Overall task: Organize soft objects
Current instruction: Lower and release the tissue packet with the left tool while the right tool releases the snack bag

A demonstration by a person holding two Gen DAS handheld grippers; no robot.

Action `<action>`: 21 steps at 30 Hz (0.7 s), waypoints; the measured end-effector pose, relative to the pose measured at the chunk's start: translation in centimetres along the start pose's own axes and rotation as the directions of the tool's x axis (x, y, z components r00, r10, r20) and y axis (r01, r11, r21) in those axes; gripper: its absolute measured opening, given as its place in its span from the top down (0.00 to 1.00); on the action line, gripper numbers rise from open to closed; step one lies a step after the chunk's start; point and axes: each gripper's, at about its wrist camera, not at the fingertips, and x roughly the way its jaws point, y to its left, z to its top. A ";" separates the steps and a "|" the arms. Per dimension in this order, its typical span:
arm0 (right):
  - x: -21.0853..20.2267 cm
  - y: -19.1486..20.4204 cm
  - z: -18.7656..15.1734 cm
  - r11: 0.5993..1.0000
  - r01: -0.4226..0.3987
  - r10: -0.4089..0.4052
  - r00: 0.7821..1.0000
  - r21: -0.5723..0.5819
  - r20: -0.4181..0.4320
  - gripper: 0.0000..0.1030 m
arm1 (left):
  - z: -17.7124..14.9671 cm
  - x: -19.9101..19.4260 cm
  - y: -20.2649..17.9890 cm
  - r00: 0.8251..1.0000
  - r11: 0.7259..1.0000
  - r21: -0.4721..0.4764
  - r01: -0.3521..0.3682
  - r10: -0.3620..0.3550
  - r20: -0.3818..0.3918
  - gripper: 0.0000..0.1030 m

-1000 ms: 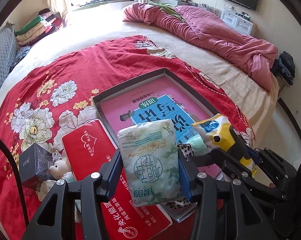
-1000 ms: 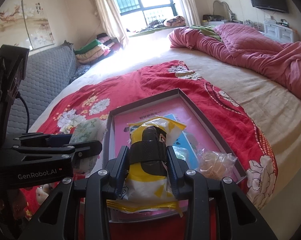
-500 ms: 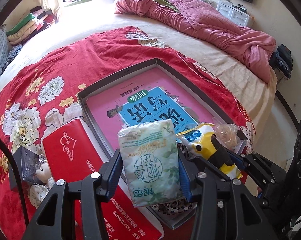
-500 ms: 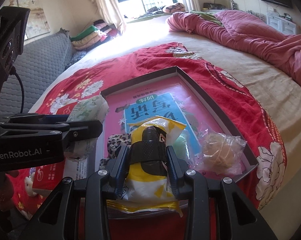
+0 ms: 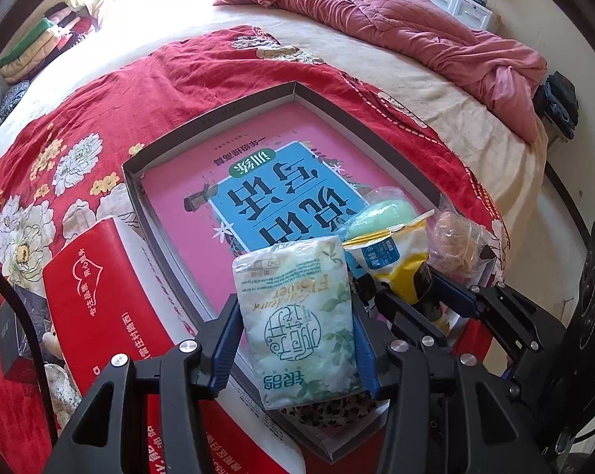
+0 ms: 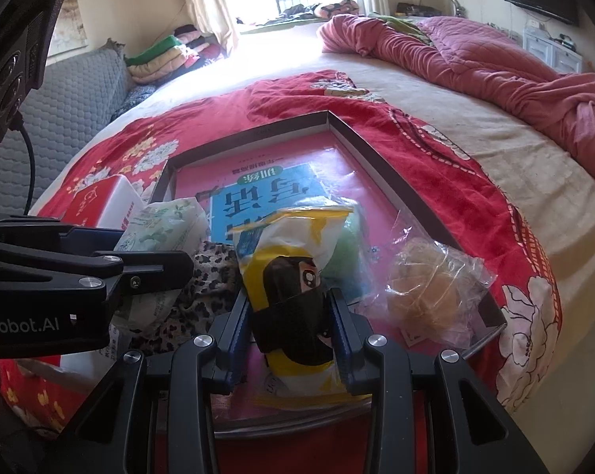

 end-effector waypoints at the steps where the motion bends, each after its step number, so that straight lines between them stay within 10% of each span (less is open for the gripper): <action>1: 0.0 -0.1 0.0 1.000 0.002 -0.002 1.000 0.003 0.003 0.63 | 0.0 0.1 0.0 1.000 1.000 0.000 0.001 -0.001 -0.002 0.50; 21: 0.0 -0.2 0.1 1.000 0.020 -0.020 1.000 -0.018 -0.006 0.62 | 0.3 1.1 -0.6 0.999 1.000 -0.001 0.004 -0.004 -0.034 0.50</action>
